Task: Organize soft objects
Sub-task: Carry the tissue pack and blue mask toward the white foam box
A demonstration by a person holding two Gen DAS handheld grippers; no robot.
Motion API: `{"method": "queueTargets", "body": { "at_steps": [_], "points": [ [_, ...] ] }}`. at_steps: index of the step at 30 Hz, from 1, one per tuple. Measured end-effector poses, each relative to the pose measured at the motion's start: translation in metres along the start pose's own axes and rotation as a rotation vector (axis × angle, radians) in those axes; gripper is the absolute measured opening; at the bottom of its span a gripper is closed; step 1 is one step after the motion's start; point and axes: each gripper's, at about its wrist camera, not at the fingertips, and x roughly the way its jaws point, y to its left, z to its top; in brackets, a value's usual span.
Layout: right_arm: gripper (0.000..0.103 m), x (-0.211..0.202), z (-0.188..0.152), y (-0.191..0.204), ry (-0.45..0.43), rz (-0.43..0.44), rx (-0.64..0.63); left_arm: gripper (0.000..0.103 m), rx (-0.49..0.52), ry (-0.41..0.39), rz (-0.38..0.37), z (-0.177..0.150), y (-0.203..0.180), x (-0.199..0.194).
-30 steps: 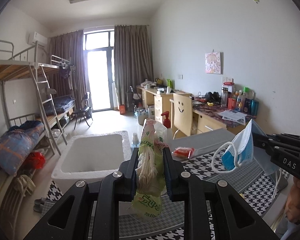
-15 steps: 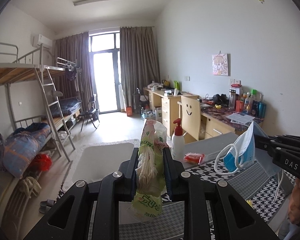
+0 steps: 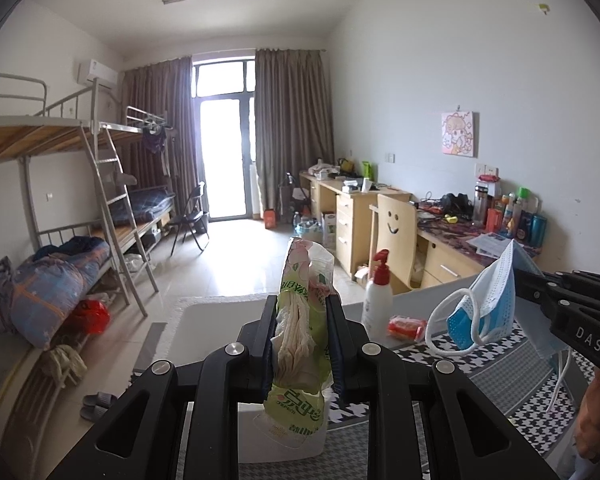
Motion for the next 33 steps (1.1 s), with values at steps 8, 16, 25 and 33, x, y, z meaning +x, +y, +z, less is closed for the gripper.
{"method": "queueTargets", "body": {
  "at_steps": [8, 16, 25, 33],
  "points": [
    [0.008, 0.014, 0.006, 0.009, 0.01, 0.028, -0.019, 0.024, -0.013, 0.0, 0.065, 0.002, 0.012, 0.002],
    [0.008, 0.031, 0.013, 0.026, 0.038, 0.074, -0.064, 0.024, -0.021, 0.007, 0.104, 0.004, 0.023, 0.005],
    [0.008, 0.046, 0.021, 0.04, 0.046, 0.105, -0.089, 0.024, -0.042, 0.039, 0.15, 0.0, 0.045, 0.018],
    [0.008, 0.062, 0.026, 0.052, 0.076, 0.131, -0.091, 0.024, -0.05, 0.079, 0.135, -0.003, 0.055, 0.037]
  ]
}}
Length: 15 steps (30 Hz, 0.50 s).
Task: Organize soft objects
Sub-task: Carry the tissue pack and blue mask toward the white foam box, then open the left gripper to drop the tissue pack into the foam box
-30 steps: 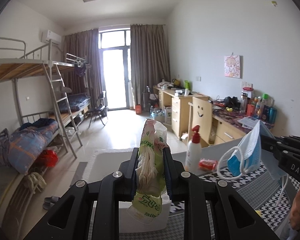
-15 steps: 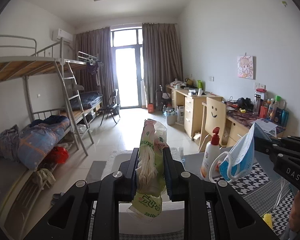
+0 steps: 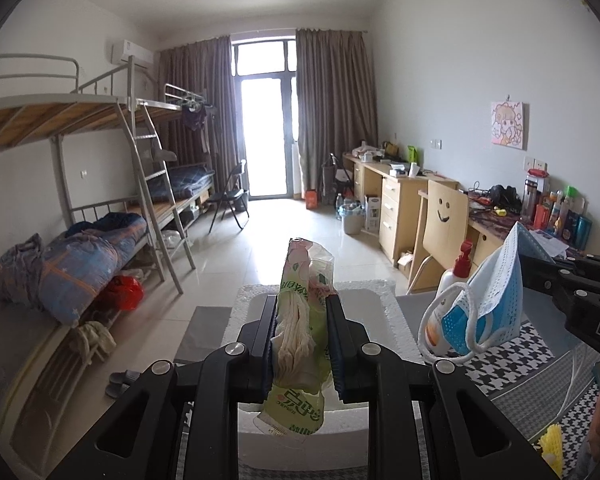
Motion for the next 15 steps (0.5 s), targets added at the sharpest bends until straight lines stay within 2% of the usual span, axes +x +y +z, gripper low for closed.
{"method": "queueTargets", "body": {
  "at_steps": [15],
  "points": [
    [0.008, 0.014, 0.003, 0.004, 0.025, -0.014, -0.006, 0.024, -0.017, 0.096, -0.045, -0.006, 0.01, 0.038]
  ]
}}
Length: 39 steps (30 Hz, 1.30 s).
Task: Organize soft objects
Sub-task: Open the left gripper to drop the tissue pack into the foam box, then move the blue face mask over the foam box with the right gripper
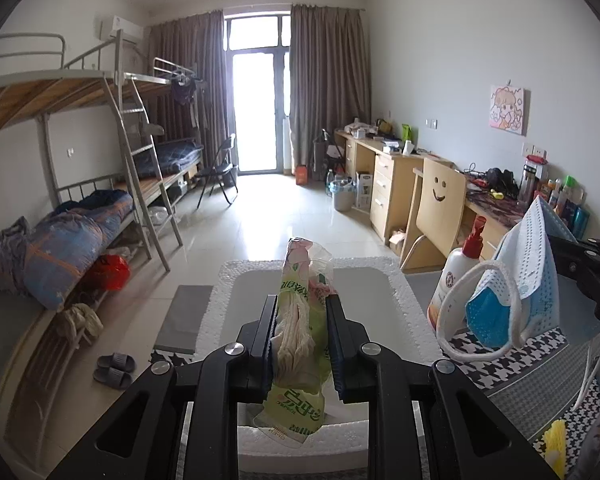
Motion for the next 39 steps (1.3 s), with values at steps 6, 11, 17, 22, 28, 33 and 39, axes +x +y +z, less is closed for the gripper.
{"method": "queueTargets", "body": {
  "at_steps": [6, 11, 17, 22, 28, 33, 39],
  "points": [
    [0.008, 0.007, 0.0, -0.001, 0.021, -0.012, 0.007, 0.024, 0.005, 0.023, -0.02, -0.002, -0.001, 0.007],
    [0.008, 0.008, -0.002, -0.003, 0.02, -0.009, 0.008, 0.039, 0.01, 0.048, -0.006, -0.002, 0.002, 0.017],
    [0.008, 0.01, -0.001, -0.004, 0.02, -0.016, 0.008, 0.088, -0.007, 0.022, 0.04, -0.004, 0.009, 0.014],
    [0.008, 0.014, 0.0, -0.004, 0.025, -0.017, 0.013, 0.093, -0.022, 0.011, 0.065, -0.005, 0.015, 0.007],
    [0.008, 0.019, 0.003, 0.002, 0.033, 0.003, 0.001, 0.096, -0.05, -0.007, 0.084, -0.006, 0.026, -0.003],
    [0.008, 0.023, 0.005, 0.009, 0.039, 0.023, -0.011, 0.098, -0.063, -0.031, 0.112, -0.007, 0.032, -0.013],
    [0.008, 0.033, 0.007, 0.018, 0.055, 0.049, -0.029, 0.098, -0.065, -0.054, 0.154, -0.012, 0.039, -0.026]
  ]
}}
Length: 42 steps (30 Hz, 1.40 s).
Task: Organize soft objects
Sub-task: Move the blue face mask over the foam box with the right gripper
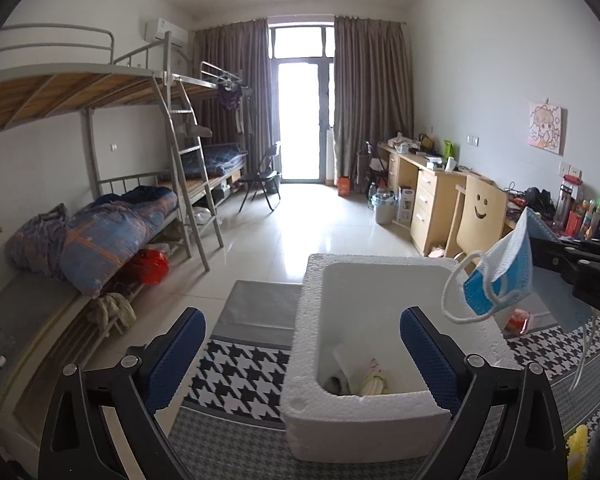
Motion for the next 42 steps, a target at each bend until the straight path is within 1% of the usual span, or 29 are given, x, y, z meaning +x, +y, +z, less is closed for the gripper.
{"method": "queueTargets", "body": {
  "at_steps": [6, 13, 18, 21, 33, 38, 40, 41, 42],
  "points": [
    [0.008, 0.008, 0.003, 0.01, 0.012, 0.033, -0.022, 0.099, -0.023, -0.001, 0.019, -0.005, 0.014, -0.006],
    [0.008, 0.018, 0.005, 0.023, 0.034, 0.046, -0.048, 0.099, -0.052, 0.001, 0.039, -0.013, 0.027, -0.01],
    [0.008, 0.028, 0.006, 0.027, 0.061, 0.053, -0.049, 0.099, -0.042, -0.011, 0.054, -0.017, 0.033, -0.015],
    [0.008, 0.035, 0.005, 0.03, 0.087, 0.06, -0.053, 0.099, -0.044, -0.019, 0.068, -0.021, 0.037, -0.018],
    [0.008, 0.064, 0.006, 0.037, 0.169, 0.041, -0.049, 0.099, -0.06, -0.006, 0.072, -0.032, 0.047, -0.02],
    [0.008, 0.075, 0.005, 0.035, 0.217, 0.05, -0.026, 0.099, -0.064, -0.003, 0.069, -0.033, 0.048, -0.02],
    [0.008, 0.078, 0.004, 0.035, 0.244, 0.071, -0.028, 0.099, -0.065, -0.003, 0.065, -0.033, 0.048, -0.019],
    [0.009, 0.078, 0.003, 0.034, 0.259, 0.087, -0.03, 0.099, -0.064, 0.001, 0.063, -0.033, 0.048, -0.019],
    [0.014, 0.079, 0.003, 0.035, 0.265, 0.095, -0.032, 0.099, -0.063, 0.004, 0.062, -0.033, 0.048, -0.018]
  ]
}}
